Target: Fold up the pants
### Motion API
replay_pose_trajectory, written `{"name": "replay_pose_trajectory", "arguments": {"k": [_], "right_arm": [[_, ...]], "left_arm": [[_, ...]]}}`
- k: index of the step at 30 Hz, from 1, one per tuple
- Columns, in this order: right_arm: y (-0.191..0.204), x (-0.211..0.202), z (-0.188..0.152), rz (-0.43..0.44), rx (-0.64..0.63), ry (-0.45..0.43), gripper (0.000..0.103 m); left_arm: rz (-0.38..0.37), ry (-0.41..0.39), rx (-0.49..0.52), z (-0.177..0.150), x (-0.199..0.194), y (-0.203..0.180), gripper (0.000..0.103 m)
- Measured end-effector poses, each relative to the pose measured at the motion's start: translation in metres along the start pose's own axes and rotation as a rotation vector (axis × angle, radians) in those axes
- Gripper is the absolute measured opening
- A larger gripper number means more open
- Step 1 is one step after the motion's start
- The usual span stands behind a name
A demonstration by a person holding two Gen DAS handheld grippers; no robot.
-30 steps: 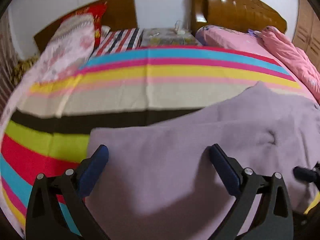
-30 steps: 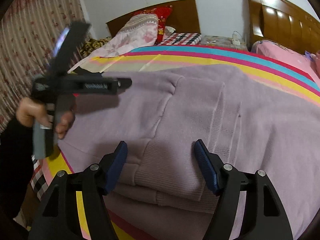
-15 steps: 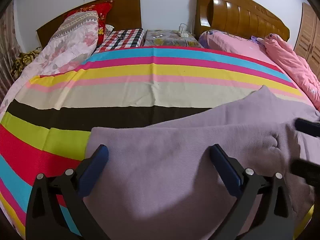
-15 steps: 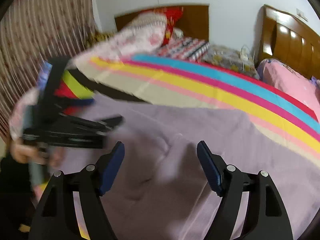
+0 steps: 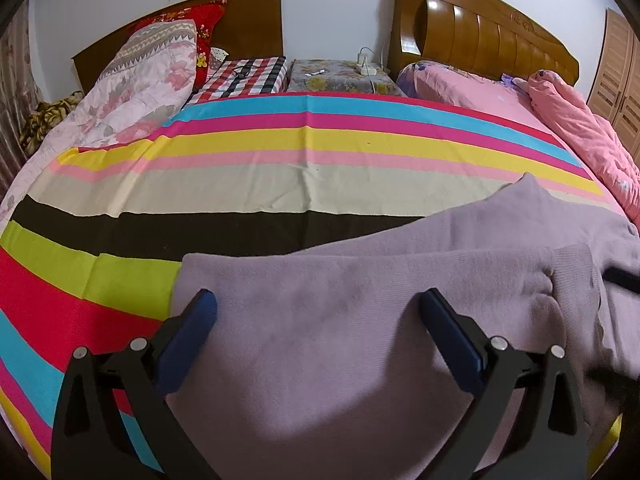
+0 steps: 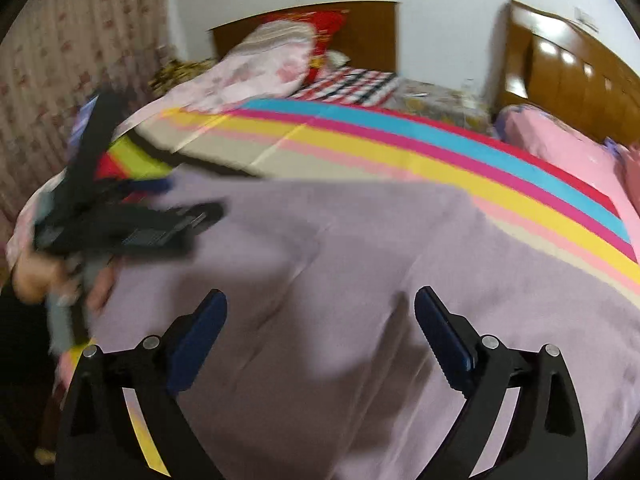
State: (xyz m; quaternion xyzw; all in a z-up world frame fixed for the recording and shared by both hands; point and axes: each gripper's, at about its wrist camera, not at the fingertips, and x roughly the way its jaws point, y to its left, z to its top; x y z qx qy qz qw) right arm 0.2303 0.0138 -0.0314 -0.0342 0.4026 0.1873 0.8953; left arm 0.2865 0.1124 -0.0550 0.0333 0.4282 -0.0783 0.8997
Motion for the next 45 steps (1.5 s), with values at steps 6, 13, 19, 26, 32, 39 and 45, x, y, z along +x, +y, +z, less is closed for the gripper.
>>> {"name": "replay_pose_trajectory", "arguments": {"k": [6,13,19,26,32,39,45], "right_arm": [[0.008,0.014,-0.032,-0.013,-0.02,0.056,0.094],[-0.027,-0.038,-0.045,-0.03,0.115,-0.013,0.094],[-0.147,-0.148,-0.13,-0.22,0.553,-0.201,0.094],[-0.234,-0.203,-0.231,-0.171,1.022,-0.323,0.083],[-0.261,-0.179,-0.217,-0.166,1.016,-0.217,0.079],[-0.263,-0.165,-0.199,-0.106,0.985,-0.068,0.082],[-0.271,-0.17,-0.21,-0.084,1.057,-0.138,0.082]], "left_arm": [[0.006,0.003,0.004,-0.001,0.0,-0.001,0.102],[0.003,0.005,0.001,-0.001,0.0,0.0,0.102],[0.027,0.011,0.02,-0.002,0.001,-0.004,0.102],[0.056,0.021,0.045,-0.003,0.003,-0.009,0.102],[0.049,0.021,0.04,-0.002,0.003,-0.008,0.102],[0.043,0.02,0.036,-0.003,0.002,-0.008,0.102],[0.041,0.016,0.032,-0.003,0.002,-0.007,0.102]]}}
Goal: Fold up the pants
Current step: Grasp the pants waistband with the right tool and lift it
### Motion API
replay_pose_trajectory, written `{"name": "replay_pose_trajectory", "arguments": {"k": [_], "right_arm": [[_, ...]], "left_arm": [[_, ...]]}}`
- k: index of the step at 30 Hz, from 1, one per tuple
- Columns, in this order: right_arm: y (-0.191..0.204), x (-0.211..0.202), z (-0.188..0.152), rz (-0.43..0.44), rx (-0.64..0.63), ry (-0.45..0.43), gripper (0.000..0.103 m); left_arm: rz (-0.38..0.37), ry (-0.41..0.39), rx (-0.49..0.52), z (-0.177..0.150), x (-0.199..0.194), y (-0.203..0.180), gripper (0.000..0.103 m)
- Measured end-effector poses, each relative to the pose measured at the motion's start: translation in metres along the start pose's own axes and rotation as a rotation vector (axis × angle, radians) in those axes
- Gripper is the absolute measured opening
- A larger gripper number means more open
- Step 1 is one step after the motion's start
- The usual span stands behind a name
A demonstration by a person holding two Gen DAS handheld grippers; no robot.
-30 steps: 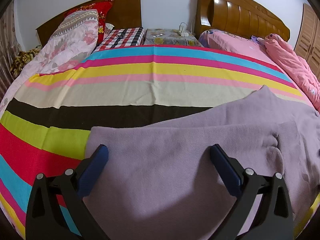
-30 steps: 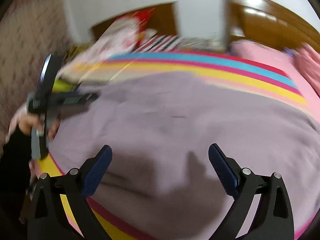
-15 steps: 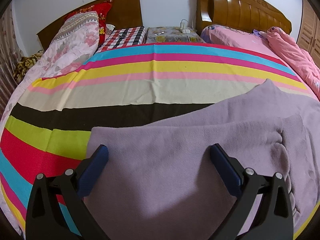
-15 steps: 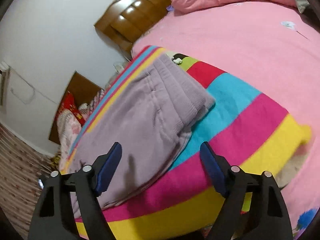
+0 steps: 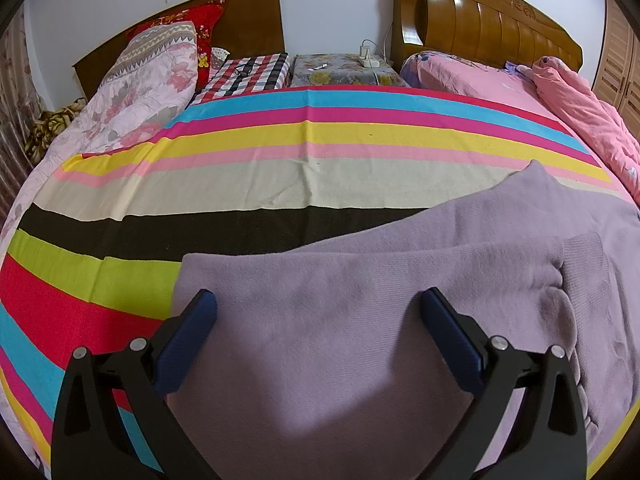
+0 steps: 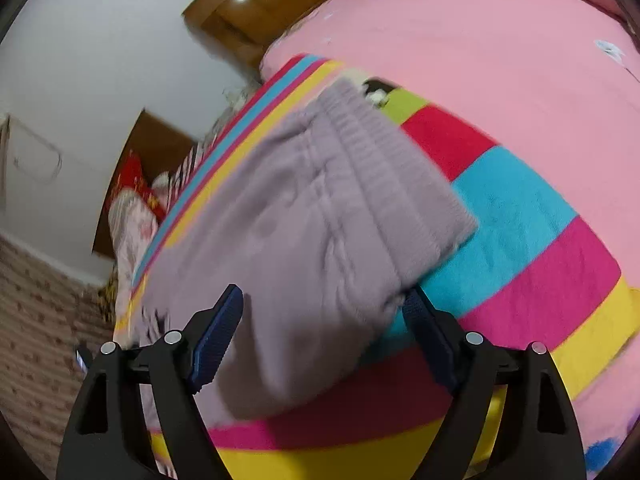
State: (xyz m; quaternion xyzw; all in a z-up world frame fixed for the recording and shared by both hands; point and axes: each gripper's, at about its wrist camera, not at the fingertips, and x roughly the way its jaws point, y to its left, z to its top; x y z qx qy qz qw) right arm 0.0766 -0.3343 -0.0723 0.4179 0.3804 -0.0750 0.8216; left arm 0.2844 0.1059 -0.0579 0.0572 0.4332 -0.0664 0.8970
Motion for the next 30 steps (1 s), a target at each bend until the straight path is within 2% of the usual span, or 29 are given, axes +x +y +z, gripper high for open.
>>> {"name": "replay_pose_trajectory", "arguments": {"k": [3,4,5,6,7,9,11,14,16,17,19,21,23,24,26,28,30], "right_arm": [[0.007,0.004,0.002,-0.032,0.019,-0.056,0.082],[0.006,0.004,0.002,-0.03,0.038,-0.066,0.079],[0.003,0.003,0.002,-0.027,0.049,-0.076,0.074],[-0.002,0.001,0.001,-0.017,0.064,-0.088,0.059],[-0.012,0.001,0.001,0.023,0.088,-0.103,0.053],[-0.023,0.0,-0.001,0.075,0.116,-0.123,0.045],[-0.027,-0.002,-0.004,0.093,0.129,-0.149,0.042],[-0.033,-0.008,-0.01,0.134,0.184,-0.195,0.036],[-0.037,-0.008,-0.01,0.164,0.22,-0.204,0.035],[-0.037,-0.01,-0.012,0.166,0.223,-0.212,0.035],[-0.028,-0.013,-0.01,0.152,0.191,-0.235,0.033],[-0.011,-0.022,-0.006,0.169,0.144,-0.289,0.031],[0.028,-0.037,-0.003,0.164,0.029,-0.355,0.03],[0.045,-0.042,-0.003,0.155,-0.022,-0.37,0.029],[0.113,-0.05,-0.006,0.144,-0.214,-0.409,0.029],[0.176,-0.047,-0.02,0.179,-0.386,-0.41,0.029],[0.247,-0.036,-0.051,0.238,-0.598,-0.382,0.028]], "left_arm": [[0.003,-0.047,-0.032,0.001,-0.014,-0.001,0.1],[-0.028,-0.089,-0.043,0.001,-0.029,-0.005,0.1],[-0.073,-0.117,-0.04,0.003,-0.04,-0.01,0.101],[-0.121,-0.147,-0.026,0.004,-0.052,-0.017,0.101],[-0.16,-0.171,0.003,0.006,-0.064,-0.029,0.101],[-0.196,-0.146,0.076,0.006,-0.069,-0.054,0.101],[-0.217,-0.099,0.18,0.001,-0.064,-0.084,0.101],[-0.215,-0.043,0.24,-0.01,-0.048,-0.111,0.101],[-0.227,0.053,0.273,-0.022,-0.026,-0.124,0.102],[-0.232,0.009,0.271,-0.026,-0.026,-0.123,0.102],[-0.26,0.011,0.248,-0.025,-0.023,-0.117,0.102],[-0.261,0.006,0.251,-0.027,-0.027,-0.117,0.102],[-0.243,-0.051,0.227,-0.028,-0.042,-0.11,0.101],[-0.276,-0.094,0.192,-0.028,-0.053,-0.1,0.101],[-0.346,-0.168,0.077,-0.027,-0.074,-0.07,0.101],[-0.337,-0.21,-0.037,-0.03,-0.087,-0.037,0.101],[-0.311,-0.232,-0.158,-0.035,-0.097,0.006,0.101]]}}
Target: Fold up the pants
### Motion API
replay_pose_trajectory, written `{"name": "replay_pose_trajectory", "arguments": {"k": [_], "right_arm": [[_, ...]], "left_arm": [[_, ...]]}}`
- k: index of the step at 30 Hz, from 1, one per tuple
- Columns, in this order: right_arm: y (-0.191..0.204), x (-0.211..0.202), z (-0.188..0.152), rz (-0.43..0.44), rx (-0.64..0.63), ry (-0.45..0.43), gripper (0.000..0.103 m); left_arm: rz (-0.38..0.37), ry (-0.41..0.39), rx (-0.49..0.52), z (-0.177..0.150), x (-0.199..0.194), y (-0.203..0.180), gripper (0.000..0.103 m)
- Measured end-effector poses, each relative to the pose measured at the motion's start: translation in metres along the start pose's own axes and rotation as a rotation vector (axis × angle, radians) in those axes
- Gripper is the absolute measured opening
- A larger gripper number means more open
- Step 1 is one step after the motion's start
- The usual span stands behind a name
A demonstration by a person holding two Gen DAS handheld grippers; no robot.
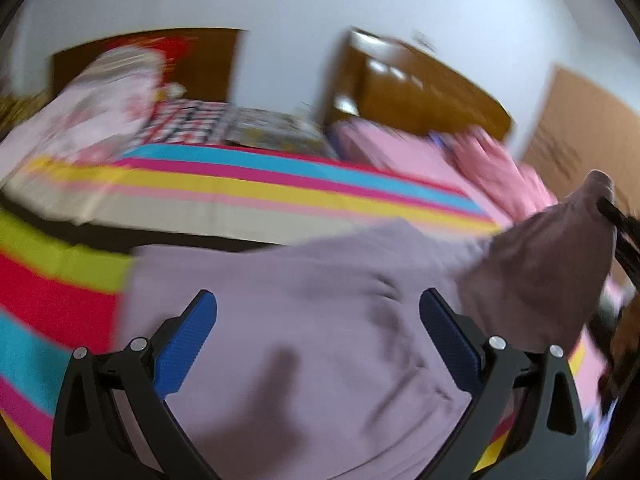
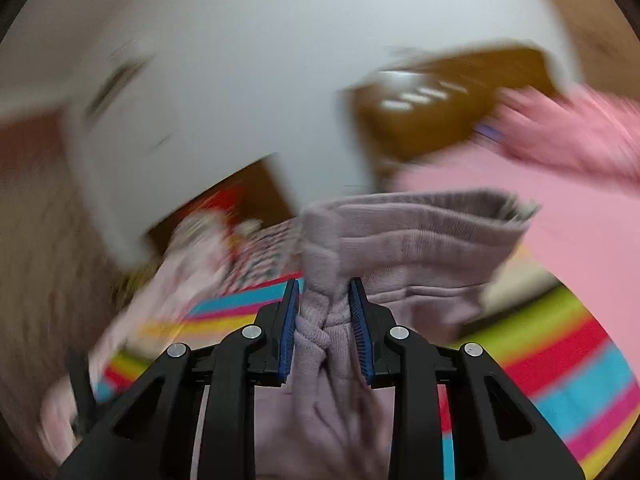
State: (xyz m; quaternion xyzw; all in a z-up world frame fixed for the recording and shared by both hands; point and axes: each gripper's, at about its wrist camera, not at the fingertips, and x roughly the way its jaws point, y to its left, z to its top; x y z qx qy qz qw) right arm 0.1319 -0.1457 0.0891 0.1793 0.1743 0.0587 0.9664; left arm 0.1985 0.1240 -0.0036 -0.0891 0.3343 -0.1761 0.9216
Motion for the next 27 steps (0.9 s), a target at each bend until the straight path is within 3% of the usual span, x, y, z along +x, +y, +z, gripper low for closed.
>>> {"name": "replay_pose_trajectory", "arguments": {"k": [2,3,5,7,9,11,14,15,16,17,19,21,23,25,27], "right_arm": [[0.078,0.027,-0.014,0.155,-0.185,0.067,0.017],[0.106,0.036,-0.025,0.222,-0.246,0.103,0.002],[0.173,0.065,-0.076,0.336,-0.41,0.245,0.002],[0.209,0.086,-0.123,0.416,-0.52,0.419,0.002],[0.232,0.09,-0.172,0.5,-0.567,0.548,0.002],[0.236,0.087,-0.192,0.531,-0.585,0.61,0.003],[0.218,0.085,-0.183,0.529,-0.517,0.621,0.015],[0.207,0.087,-0.173,0.522,-0.474,0.62,0.04],[0.197,0.086,-0.164,0.512,-0.438,0.611,0.082],[0.183,0.08,-0.153,0.495,-0.394,0.573,0.094],[0.162,0.064,-0.132,0.501,-0.337,0.5,0.094],[0.139,0.049,-0.119,0.457,-0.314,0.457,0.093],[0.117,0.033,-0.108,0.394,-0.304,0.407,0.088],[0.099,0.022,-0.099,0.315,-0.292,0.339,0.085],[0.087,0.012,-0.091,0.235,-0.337,0.298,0.085]], "left_arm": [[0.039,-0.028,-0.086,0.001,-0.02,0.031,0.101],[0.068,-0.044,-0.127,-0.001,-0.032,0.048,0.101],[0.123,-0.063,-0.175,-0.004,-0.052,0.075,0.101],[0.178,-0.064,-0.208,-0.009,-0.067,0.093,0.101],[0.216,-0.051,-0.235,-0.021,-0.082,0.11,0.101],[0.231,-0.036,-0.237,-0.025,-0.089,0.118,0.101],[0.173,-0.014,-0.267,-0.028,-0.088,0.125,0.101],[0.136,-0.006,-0.279,-0.027,-0.084,0.123,0.101],[0.076,0.003,-0.29,-0.022,-0.077,0.119,0.101],[0.021,0.012,-0.297,-0.019,-0.07,0.113,0.101],[-0.121,0.049,-0.31,-0.01,-0.052,0.099,0.101],[-0.279,0.113,-0.334,-0.003,-0.029,0.079,0.101],[-0.387,0.164,-0.346,-0.002,-0.013,0.058,0.101],[-0.424,0.207,-0.355,-0.005,0.001,0.045,0.101],[-0.408,0.238,-0.353,-0.009,0.015,0.036,0.101]]}}
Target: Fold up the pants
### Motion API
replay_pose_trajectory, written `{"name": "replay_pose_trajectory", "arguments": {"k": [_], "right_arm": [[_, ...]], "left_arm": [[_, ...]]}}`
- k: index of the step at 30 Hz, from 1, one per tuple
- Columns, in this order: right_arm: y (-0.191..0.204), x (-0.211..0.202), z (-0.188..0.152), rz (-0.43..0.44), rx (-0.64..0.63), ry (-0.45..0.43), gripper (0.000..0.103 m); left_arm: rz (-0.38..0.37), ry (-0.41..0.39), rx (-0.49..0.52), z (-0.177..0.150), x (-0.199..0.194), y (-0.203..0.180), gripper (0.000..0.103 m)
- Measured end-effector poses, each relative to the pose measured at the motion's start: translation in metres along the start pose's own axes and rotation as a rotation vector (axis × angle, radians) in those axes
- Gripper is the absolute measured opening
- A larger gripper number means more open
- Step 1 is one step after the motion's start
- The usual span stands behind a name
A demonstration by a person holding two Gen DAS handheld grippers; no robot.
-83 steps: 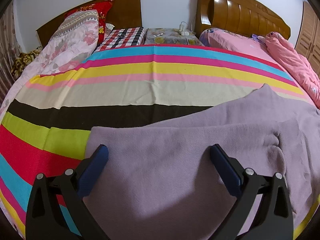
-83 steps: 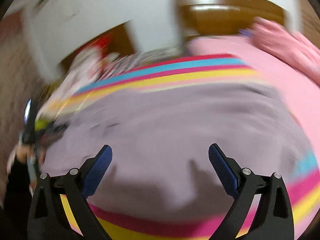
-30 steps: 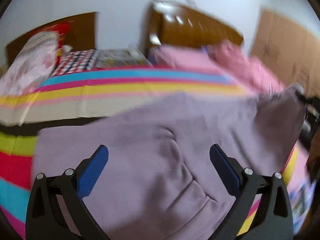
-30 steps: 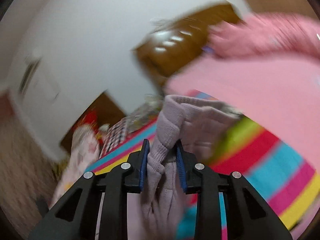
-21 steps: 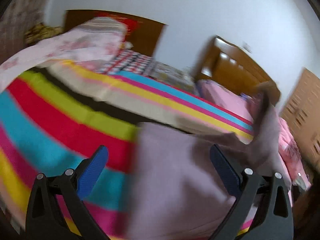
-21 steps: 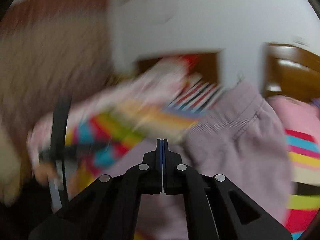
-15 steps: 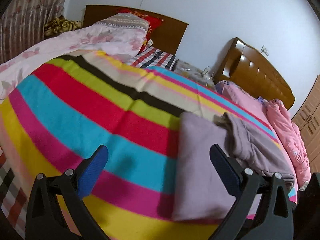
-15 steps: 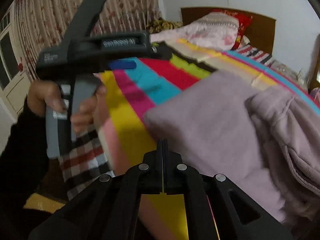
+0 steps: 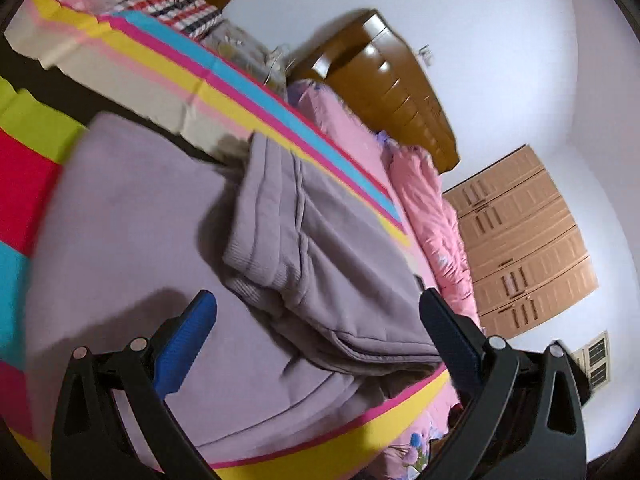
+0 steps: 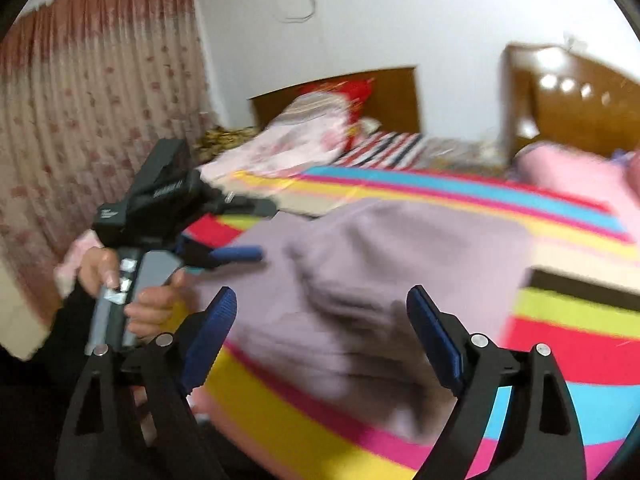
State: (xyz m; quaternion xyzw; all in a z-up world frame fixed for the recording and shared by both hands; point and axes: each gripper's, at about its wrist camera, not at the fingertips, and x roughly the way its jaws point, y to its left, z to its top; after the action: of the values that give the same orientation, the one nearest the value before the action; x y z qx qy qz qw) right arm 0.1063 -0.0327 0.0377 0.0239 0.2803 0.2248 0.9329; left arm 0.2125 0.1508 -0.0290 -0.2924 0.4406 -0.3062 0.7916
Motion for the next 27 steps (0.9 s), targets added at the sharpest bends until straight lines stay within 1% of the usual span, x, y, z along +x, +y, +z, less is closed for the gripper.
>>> {"name": "replay_pose_trajectory", "arguments": {"k": [2,3,4,5,6,7,8,9,10,13,15,17,18,19,20,21,22,23,24,25,26,27], "right_arm": [[0.004,0.005,0.004,-0.094,-0.116,0.019,0.082],[0.008,0.011,0.006,-0.117,-0.184,0.036,0.079],[0.012,0.016,0.005,-0.119,-0.228,0.048,0.075],[0.02,0.028,0.006,-0.111,-0.295,0.062,0.073],[0.022,0.032,0.004,-0.101,-0.326,0.071,0.069],[0.028,0.044,0.004,-0.089,-0.365,0.093,0.066],[0.035,0.057,0.003,-0.087,-0.421,0.127,0.064],[0.043,0.068,-0.001,-0.092,-0.466,0.142,0.062],[0.051,0.079,-0.002,-0.096,-0.524,0.157,0.062],[0.06,0.105,-0.01,-0.135,-0.617,0.222,0.062],[0.063,0.12,-0.025,-0.179,-0.695,0.292,0.062],[0.061,0.12,-0.031,-0.19,-0.718,0.265,0.063],[0.059,0.119,-0.03,-0.188,-0.708,0.267,0.06],[0.056,0.119,-0.028,-0.177,-0.69,0.281,0.051],[0.053,0.118,-0.025,-0.178,-0.675,0.29,0.045],[0.05,0.123,-0.021,-0.181,-0.653,0.294,0.035],[0.045,0.126,-0.017,-0.18,-0.625,0.295,0.034],[0.044,0.128,-0.016,-0.2,-0.642,0.296,0.034],[0.049,0.131,-0.022,-0.237,-0.715,0.293,0.035],[0.058,0.129,-0.03,-0.257,-0.779,0.297,0.04],[0.064,0.131,-0.034,-0.272,-0.814,0.301,0.043],[0.065,0.132,-0.035,-0.276,-0.81,0.302,0.044]], "left_arm": [[0.006,0.017,-0.024,-0.003,0.008,0.003,0.101],[0.012,0.017,-0.035,-0.004,0.011,0.004,0.101],[0.017,0.012,-0.038,-0.005,0.01,0.006,0.101],[0.021,0.0,-0.047,-0.006,0.008,0.007,0.101],[0.02,-0.012,-0.057,-0.007,0.005,0.007,0.101],[0.019,-0.025,-0.068,-0.007,0.0,0.008,0.101],[0.022,-0.041,-0.072,-0.008,-0.006,0.009,0.101],[0.029,-0.051,-0.068,-0.005,-0.008,0.01,0.101],[0.05,-0.066,-0.057,-0.006,-0.016,0.01,0.101],[0.096,-0.087,-0.05,-0.009,-0.03,0.015,0.101],[0.102,-0.091,-0.055,-0.011,-0.039,0.022,0.101],[0.102,-0.091,-0.057,-0.01,-0.043,0.027,0.101],[0.098,-0.089,-0.057,-0.01,-0.045,0.029,0.101],[0.09,-0.087,-0.057,-0.01,-0.046,0.03,0.101],[0.082,-0.085,-0.058,-0.009,-0.047,0.03,0.101],[0.07,-0.083,-0.059,-0.008,-0.046,0.031,0.101],[0.06,-0.08,-0.058,-0.007,-0.045,0.031,0.101],[0.046,-0.077,-0.058,-0.006,-0.044,0.03,0.101],[0.031,-0.074,-0.056,-0.005,-0.044,0.03,0.101],[0.021,-0.072,-0.055,-0.004,-0.044,0.029,0.101],[0.012,-0.07,-0.053,-0.004,-0.043,0.028,0.101],[0.012,-0.07,-0.05,-0.004,-0.042,0.027,0.101]]}}
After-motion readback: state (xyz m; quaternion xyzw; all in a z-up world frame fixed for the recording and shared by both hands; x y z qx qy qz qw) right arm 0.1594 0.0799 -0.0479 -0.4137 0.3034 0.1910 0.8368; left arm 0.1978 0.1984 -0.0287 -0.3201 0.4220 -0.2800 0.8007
